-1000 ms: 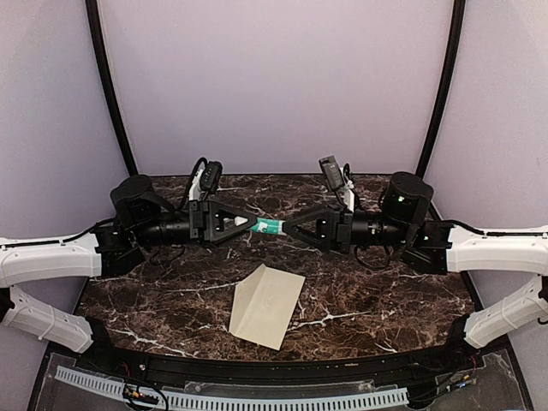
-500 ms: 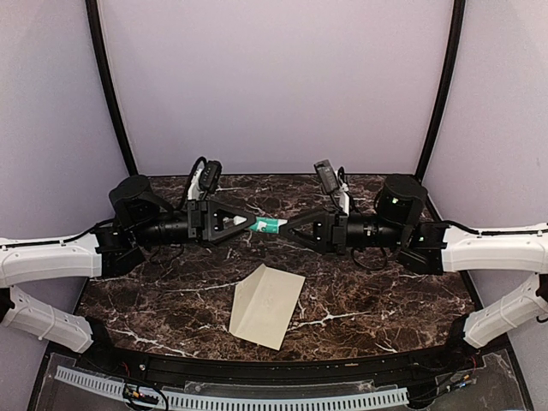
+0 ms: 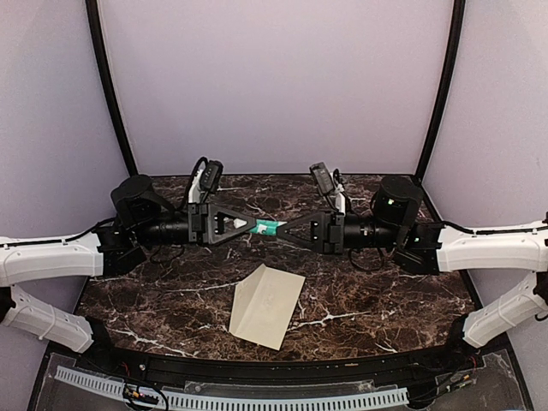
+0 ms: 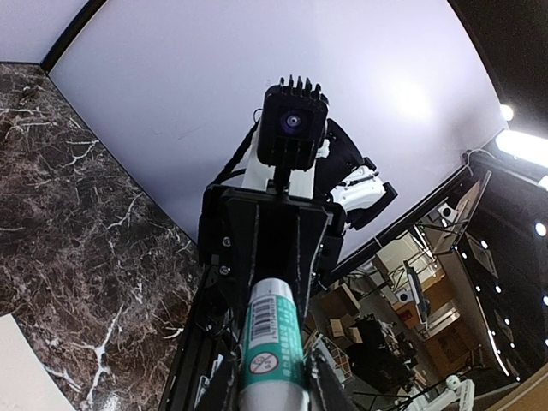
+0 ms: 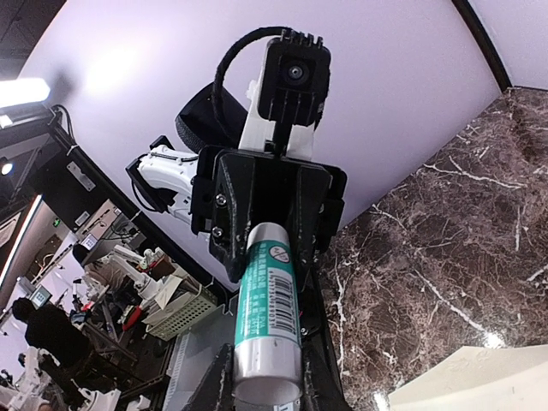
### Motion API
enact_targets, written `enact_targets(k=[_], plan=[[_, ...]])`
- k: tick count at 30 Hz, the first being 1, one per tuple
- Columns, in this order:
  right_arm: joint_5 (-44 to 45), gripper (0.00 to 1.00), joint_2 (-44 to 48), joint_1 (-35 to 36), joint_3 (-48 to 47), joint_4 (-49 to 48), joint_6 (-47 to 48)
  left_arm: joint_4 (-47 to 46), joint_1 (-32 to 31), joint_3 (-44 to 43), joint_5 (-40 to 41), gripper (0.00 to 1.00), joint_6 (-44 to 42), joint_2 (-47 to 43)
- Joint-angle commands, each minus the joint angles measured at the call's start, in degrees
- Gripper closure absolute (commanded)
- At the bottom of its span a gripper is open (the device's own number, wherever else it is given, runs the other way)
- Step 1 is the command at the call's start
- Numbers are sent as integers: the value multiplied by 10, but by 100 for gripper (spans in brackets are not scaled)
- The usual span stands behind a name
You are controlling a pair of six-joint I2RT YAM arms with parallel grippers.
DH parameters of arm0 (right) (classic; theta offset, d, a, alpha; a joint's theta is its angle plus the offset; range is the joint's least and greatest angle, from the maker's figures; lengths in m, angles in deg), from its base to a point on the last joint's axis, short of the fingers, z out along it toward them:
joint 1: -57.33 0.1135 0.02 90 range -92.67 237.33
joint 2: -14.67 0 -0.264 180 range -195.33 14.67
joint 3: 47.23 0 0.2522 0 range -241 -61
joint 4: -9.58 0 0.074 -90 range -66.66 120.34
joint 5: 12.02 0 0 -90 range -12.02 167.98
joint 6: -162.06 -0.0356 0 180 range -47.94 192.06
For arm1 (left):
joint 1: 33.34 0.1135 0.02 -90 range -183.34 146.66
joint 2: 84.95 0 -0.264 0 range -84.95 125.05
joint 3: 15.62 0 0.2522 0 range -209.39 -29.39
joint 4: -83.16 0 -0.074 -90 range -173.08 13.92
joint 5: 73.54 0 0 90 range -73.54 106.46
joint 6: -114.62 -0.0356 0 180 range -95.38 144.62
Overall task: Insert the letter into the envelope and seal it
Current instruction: Unscrew the solid glue.
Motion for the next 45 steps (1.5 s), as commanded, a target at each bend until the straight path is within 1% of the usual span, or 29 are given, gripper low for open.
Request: enact_targets(k=[1, 2, 5, 9, 13, 17, 19, 23, 26, 27, 28, 31, 32, 33, 34, 36, 39, 42, 45], plan=[[-3, 85, -4, -2, -11, -38, -60, 18, -1, -1, -35, 100, -106, -12], [-4, 86, -3, -1, -8, -45, -74, 27, -1, -2, -38, 100, -134, -13], [-7, 89, -3, -2, -3, -53, -116, 36, -1, -3, -60, 100, -180, -14], [-15, 93, -7, -5, -8, -32, -163, 37, -1, -2, -81, 100, -229, -15], [-29, 95, -13, -9, -14, -3, -212, 73, -1, -13, -84, 100, -284, -20], [-45, 95, -22, -14, -17, 30, -267, 144, 0, -33, -81, 100, -358, -21], [-53, 95, -27, -18, -12, 29, -293, 168, 0, -39, -81, 100, -377, -21], [-57, 93, -30, -21, -7, 26, -321, 197, -1, -44, -81, 100, -396, -23], [-59, 89, -31, -23, 0, 2, -340, 197, -1, -40, -80, 100, -397, -28], [-58, 86, -31, -25, 0, 1, -338, 197, -1, -39, -75, 100, -393, -31], [-54, 81, -30, -24, -1, 3, -330, 196, -1, -37, -60, 100, -389, -32], [-42, 62, -21, -26, -7, 12, -290, 173, -1, -31, -13, 100, -323, -36], [-36, 57, -17, -25, -12, 23, -261, 165, -1, -27, 16, 100, -276, -36], [-30, 53, -12, -25, -18, 40, -232, 147, -1, -22, 38, 100, -249, -36], [-25, 50, -7, -26, -23, 53, -202, 129, -1, -19, 46, 100, -203, -34], [-9, 46, 7, -25, -26, 79, -142, 101, 0, -13, 50, 100, -143, -28], [23, 41, 36, -25, -12, 97, -61, 76, 2, -9, 37, 100, -82, -19], [21, 37, 59, -24, 13, 72, -16, 40, 7, -5, 14, 100, -23, -7], [11, 36, 63, -20, 16, 64, 17, 2, 8, 4, -21, 100, 16, 2]])
